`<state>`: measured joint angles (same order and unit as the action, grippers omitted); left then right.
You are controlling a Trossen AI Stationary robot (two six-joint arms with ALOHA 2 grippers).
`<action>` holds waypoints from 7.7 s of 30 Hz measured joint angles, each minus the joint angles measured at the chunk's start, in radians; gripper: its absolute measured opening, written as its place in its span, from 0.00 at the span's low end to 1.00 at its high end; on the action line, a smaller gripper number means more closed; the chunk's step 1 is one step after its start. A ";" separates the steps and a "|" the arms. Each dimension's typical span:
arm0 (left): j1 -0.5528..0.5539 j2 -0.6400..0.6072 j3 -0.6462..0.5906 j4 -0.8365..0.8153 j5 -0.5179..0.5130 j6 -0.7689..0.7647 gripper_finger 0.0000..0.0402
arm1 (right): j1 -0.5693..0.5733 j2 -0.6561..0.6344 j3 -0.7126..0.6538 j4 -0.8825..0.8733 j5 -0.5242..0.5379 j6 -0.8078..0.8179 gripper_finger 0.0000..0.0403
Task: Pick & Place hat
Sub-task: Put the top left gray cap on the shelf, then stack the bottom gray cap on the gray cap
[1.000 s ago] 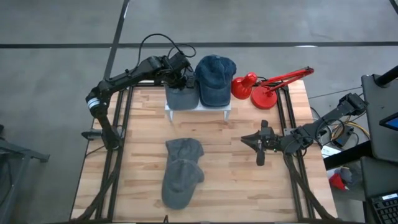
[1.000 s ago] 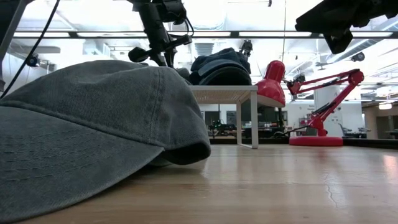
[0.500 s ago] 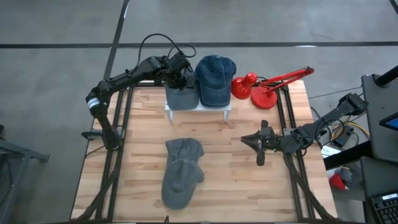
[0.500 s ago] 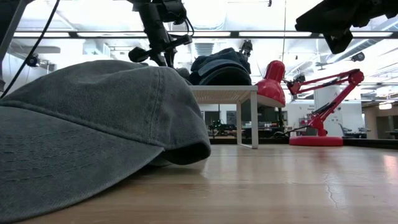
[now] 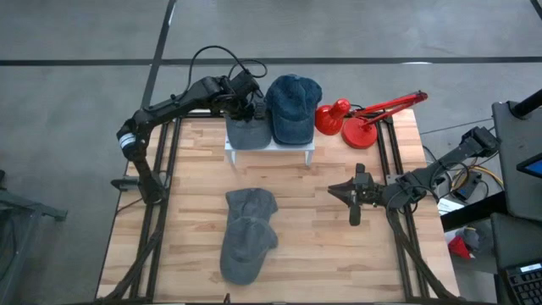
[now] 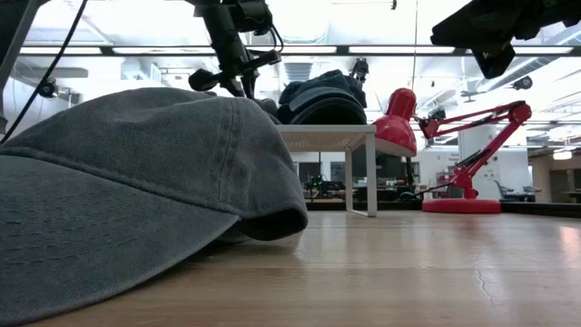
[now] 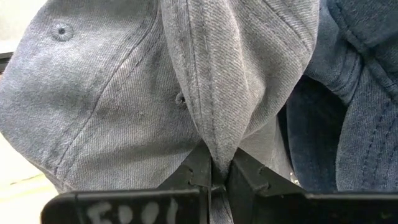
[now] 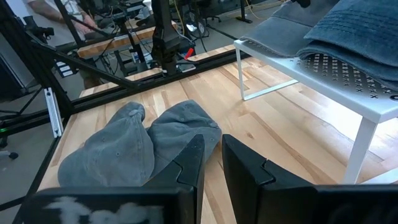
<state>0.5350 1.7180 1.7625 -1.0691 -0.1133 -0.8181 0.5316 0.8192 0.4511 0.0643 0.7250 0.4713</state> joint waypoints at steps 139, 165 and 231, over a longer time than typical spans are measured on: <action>-1.037 -0.105 -0.609 0.563 -0.003 -0.964 0.95 | 0.000 0.000 0.000 -0.002 0.000 0.000 0.13; -1.036 -0.114 -0.649 0.463 -0.019 -0.956 0.95 | 0.000 -0.001 0.000 -0.003 0.000 0.000 0.13; -1.025 -0.114 -0.732 0.465 -0.001 -0.997 0.49 | 0.000 0.000 0.000 -0.001 0.000 0.000 0.13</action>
<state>-0.4900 1.6039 1.0302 -0.6043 -0.1143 -1.8154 0.5320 0.8192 0.4511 0.0635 0.7254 0.4709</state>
